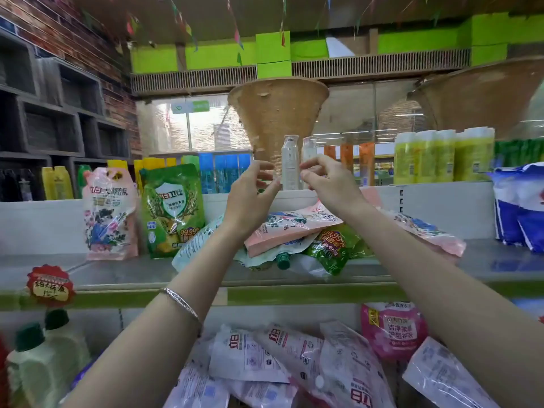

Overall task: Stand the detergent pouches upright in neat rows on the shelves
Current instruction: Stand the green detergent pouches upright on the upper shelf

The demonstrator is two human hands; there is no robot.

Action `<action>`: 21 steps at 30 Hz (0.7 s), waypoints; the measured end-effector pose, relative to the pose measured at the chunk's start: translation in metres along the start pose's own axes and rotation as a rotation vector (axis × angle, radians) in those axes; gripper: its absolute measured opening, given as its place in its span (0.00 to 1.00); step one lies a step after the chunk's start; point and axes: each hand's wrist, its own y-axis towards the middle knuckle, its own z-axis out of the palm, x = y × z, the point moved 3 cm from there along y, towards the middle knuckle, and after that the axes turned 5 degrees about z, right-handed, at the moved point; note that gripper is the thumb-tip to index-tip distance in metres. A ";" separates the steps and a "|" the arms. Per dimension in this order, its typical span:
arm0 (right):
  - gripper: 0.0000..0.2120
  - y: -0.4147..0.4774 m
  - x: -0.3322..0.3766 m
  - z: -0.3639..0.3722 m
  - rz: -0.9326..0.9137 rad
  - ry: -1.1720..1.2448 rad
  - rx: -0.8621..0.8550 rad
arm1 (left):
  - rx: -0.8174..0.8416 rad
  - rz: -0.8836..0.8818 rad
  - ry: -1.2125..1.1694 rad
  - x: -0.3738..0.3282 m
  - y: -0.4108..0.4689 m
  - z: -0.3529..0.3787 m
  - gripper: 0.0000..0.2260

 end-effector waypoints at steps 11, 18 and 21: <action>0.08 -0.003 -0.024 -0.004 -0.018 -0.049 0.007 | -0.001 -0.104 0.078 0.026 -0.010 -0.003 0.17; 0.09 0.000 -0.030 -0.005 -0.030 -0.076 0.032 | -0.017 -0.177 0.208 0.050 -0.010 0.006 0.21; 0.10 0.005 -0.031 -0.001 -0.030 -0.097 0.067 | 0.003 -0.183 0.307 0.062 -0.007 0.011 0.23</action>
